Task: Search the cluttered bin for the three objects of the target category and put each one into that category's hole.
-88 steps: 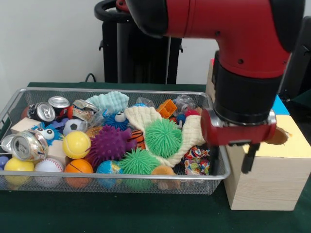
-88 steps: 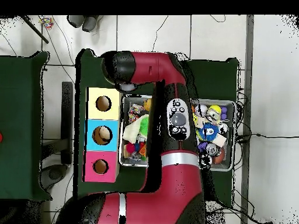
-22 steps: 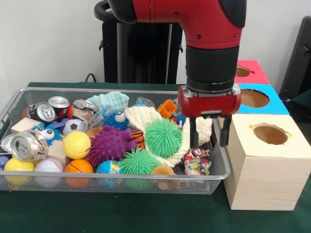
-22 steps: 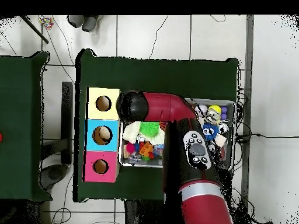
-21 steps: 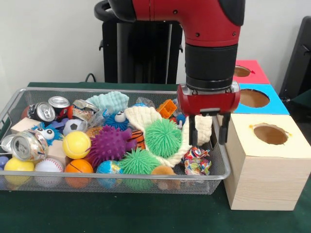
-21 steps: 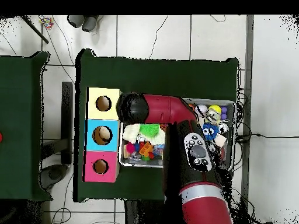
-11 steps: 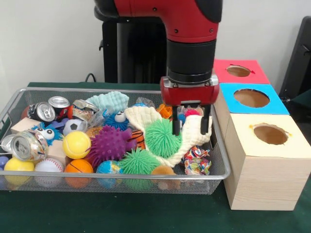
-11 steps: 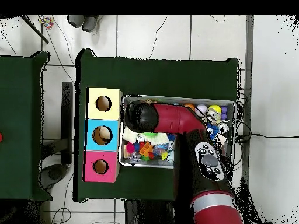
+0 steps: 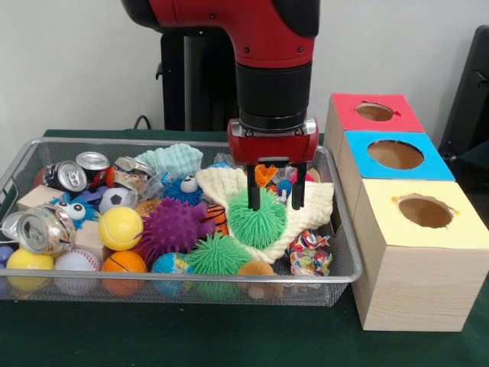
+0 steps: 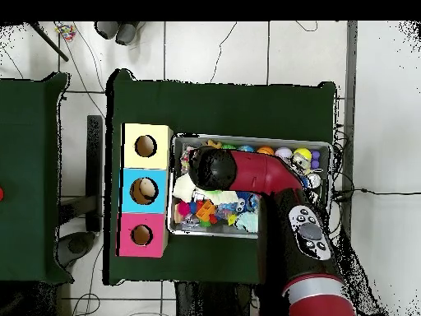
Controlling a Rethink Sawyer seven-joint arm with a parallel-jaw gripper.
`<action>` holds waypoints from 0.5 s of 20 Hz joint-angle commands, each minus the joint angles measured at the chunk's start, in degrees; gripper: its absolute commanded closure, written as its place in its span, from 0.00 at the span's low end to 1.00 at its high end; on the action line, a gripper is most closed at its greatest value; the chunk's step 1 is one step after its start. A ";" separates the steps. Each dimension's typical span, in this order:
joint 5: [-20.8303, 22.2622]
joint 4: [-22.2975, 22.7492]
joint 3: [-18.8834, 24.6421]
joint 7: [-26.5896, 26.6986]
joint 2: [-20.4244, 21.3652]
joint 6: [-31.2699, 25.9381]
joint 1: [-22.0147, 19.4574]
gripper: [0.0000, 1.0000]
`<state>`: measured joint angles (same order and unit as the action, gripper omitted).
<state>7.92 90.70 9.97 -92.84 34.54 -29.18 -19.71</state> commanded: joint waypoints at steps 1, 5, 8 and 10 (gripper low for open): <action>3.23 0.16 -0.54 -2.13 -0.39 -5.44 1.59 0.00; 3.90 -3.07 -3.68 -3.66 0.23 -8.92 4.01 0.00; 3.17 -5.35 -4.60 -4.75 0.53 -11.87 5.37 0.00; 2.36 -6.56 -4.29 -4.92 0.19 -13.23 5.74 0.00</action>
<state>9.57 89.10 6.74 -92.84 34.79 -32.81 -15.30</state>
